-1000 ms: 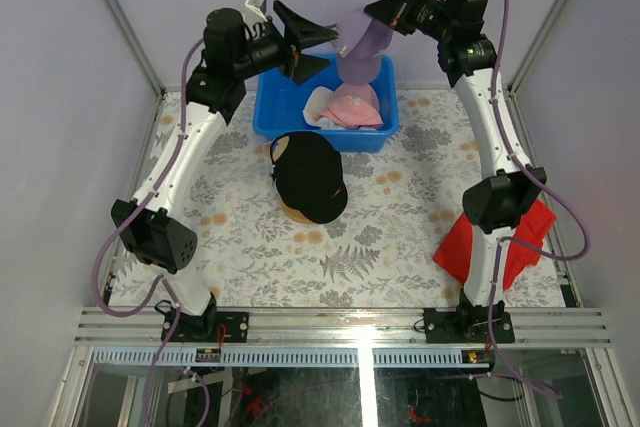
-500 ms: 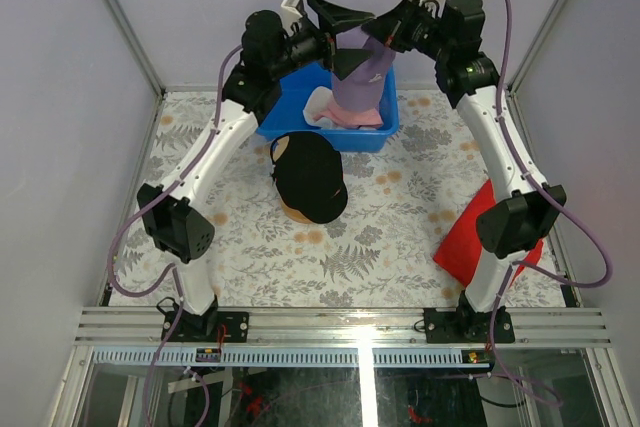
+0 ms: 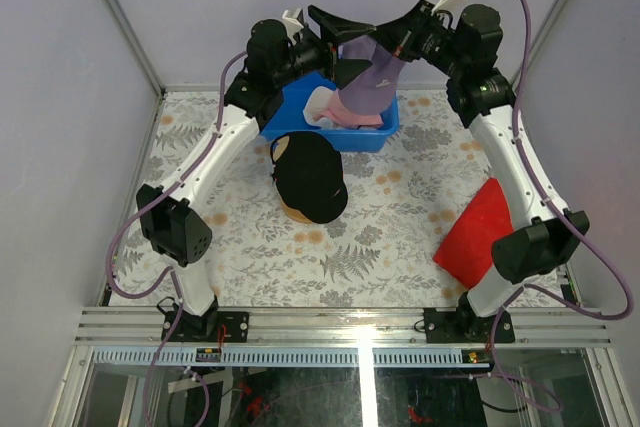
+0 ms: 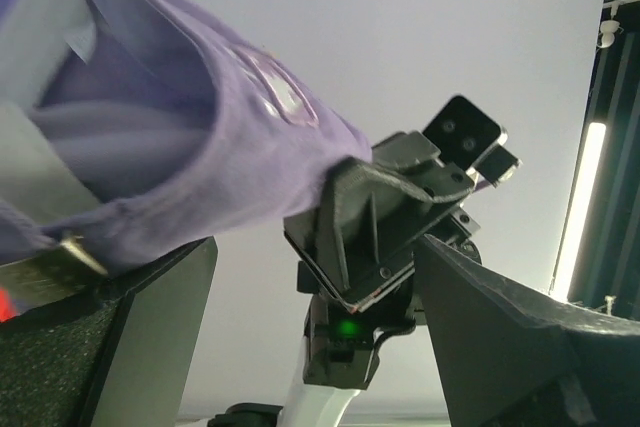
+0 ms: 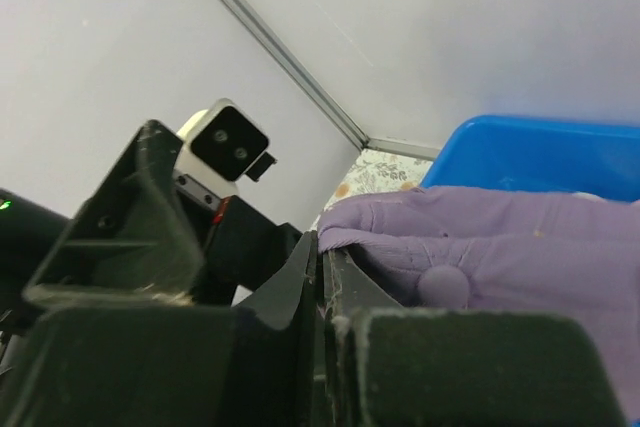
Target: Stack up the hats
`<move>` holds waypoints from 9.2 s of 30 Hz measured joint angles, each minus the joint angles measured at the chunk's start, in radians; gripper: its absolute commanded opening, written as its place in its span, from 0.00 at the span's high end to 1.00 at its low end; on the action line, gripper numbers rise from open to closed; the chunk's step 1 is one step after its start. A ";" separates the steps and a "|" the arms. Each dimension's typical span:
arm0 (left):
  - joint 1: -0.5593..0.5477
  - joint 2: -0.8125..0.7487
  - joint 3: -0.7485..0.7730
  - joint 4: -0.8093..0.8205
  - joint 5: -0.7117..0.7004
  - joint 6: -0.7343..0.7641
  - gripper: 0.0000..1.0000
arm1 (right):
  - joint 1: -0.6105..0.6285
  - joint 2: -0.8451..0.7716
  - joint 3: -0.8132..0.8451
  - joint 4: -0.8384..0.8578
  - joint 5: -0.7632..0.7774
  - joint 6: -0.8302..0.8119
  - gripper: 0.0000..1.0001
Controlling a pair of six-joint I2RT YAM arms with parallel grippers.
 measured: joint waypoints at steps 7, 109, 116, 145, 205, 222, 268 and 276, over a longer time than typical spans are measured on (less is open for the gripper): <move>0.014 -0.009 -0.009 -0.004 -0.016 0.025 0.20 | 0.000 -0.064 -0.050 0.055 -0.018 0.019 1.00; 0.013 -0.097 -0.225 0.551 -0.255 -0.449 1.00 | -0.140 0.372 -0.411 1.621 -0.144 0.920 0.38; 0.002 -0.097 -0.229 0.551 -0.274 -0.449 1.00 | -0.105 0.373 -0.386 1.623 -0.138 0.928 0.44; 0.080 -0.082 -0.331 0.587 -0.324 -0.449 0.51 | -0.103 0.368 -0.416 1.637 -0.175 0.967 1.00; 0.413 -0.242 -0.508 -0.736 0.094 1.035 0.45 | -0.256 -0.052 -0.490 1.069 -0.432 0.925 1.00; 0.359 -0.156 -0.476 -0.736 0.053 1.050 0.61 | -0.256 -0.052 -0.495 1.062 -0.452 0.918 1.00; 0.349 -0.185 -0.751 -0.571 0.047 1.015 0.91 | 0.058 0.357 -0.566 1.567 -0.400 1.392 1.00; 0.349 -0.185 -0.753 -0.563 0.049 1.004 0.92 | 0.058 0.267 -0.780 1.580 -0.431 1.402 1.00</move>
